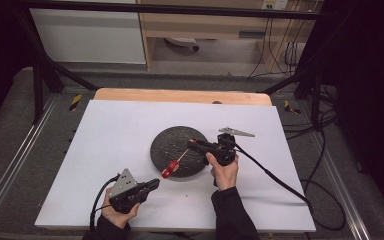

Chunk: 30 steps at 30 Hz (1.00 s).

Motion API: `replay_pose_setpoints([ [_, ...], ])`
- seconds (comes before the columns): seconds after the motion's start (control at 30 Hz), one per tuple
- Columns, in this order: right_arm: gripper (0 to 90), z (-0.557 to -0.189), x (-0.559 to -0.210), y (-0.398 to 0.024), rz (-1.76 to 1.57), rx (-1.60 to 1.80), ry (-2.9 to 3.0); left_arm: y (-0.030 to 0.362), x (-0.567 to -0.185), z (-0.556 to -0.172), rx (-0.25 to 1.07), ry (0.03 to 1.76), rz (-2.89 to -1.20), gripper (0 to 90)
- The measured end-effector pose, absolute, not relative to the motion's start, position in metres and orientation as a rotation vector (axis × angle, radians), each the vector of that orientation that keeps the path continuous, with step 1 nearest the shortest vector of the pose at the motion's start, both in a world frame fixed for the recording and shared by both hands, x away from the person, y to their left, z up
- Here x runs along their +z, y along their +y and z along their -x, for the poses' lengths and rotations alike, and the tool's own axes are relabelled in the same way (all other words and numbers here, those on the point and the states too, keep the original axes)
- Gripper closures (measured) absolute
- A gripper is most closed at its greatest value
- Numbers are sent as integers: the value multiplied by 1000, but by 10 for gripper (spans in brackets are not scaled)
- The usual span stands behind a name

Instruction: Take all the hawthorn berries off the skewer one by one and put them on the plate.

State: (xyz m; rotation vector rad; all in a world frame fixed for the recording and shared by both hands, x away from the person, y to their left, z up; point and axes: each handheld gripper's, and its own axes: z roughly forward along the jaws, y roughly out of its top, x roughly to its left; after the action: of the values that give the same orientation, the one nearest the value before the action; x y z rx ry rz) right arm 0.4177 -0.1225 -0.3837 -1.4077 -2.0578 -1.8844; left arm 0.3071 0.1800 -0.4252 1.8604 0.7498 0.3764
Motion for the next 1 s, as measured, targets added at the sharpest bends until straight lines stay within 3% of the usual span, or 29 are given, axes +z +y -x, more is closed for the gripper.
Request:
replay_pose_setpoints([
  [0.53,622,-444,-365,-149,1528,-1899,-2120,184,-426,-308,378,762,-1862,882],
  [1.0,621,-455,-414,-126,1533,-1705,-2237,190,-427,-313,367,799,-1847,881],
])
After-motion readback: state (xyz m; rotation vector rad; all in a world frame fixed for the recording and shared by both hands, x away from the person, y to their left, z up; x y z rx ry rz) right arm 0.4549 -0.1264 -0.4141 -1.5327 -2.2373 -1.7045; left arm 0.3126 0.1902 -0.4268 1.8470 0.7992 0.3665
